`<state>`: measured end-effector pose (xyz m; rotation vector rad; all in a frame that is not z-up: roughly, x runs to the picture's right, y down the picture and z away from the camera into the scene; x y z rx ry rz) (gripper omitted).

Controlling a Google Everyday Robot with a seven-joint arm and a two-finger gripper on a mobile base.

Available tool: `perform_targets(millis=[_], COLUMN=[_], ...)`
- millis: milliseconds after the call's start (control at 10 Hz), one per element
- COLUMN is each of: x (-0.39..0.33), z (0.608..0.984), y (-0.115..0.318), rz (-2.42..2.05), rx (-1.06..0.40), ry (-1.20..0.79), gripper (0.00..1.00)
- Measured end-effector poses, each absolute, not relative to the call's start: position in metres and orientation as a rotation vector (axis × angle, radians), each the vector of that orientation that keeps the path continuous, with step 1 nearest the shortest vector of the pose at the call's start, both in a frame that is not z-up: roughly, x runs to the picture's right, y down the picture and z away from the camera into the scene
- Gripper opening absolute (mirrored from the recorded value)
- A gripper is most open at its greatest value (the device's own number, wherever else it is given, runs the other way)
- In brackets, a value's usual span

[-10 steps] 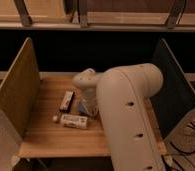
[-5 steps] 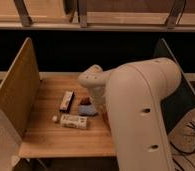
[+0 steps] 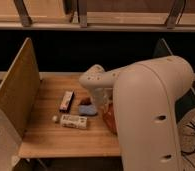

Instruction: Push the ceramic bowl across the table

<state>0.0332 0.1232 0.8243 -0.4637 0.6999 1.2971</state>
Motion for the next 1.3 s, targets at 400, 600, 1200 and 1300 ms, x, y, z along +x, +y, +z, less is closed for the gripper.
perform_targets(millis=[400, 600, 1200, 1300], x=[-0.039, -0.044, 0.032, 0.041], z=[0.827, 0.835, 0.821, 0.817], y=[0.135, 0.161, 0.160, 0.157], rz=[1.143, 1.103, 1.203, 1.230], rx=[-0.537, -0.581, -0.488, -0.476], ry=[0.576, 0.632, 0.928, 0.943], gripper=[0.00, 0.00, 0.00, 0.00])
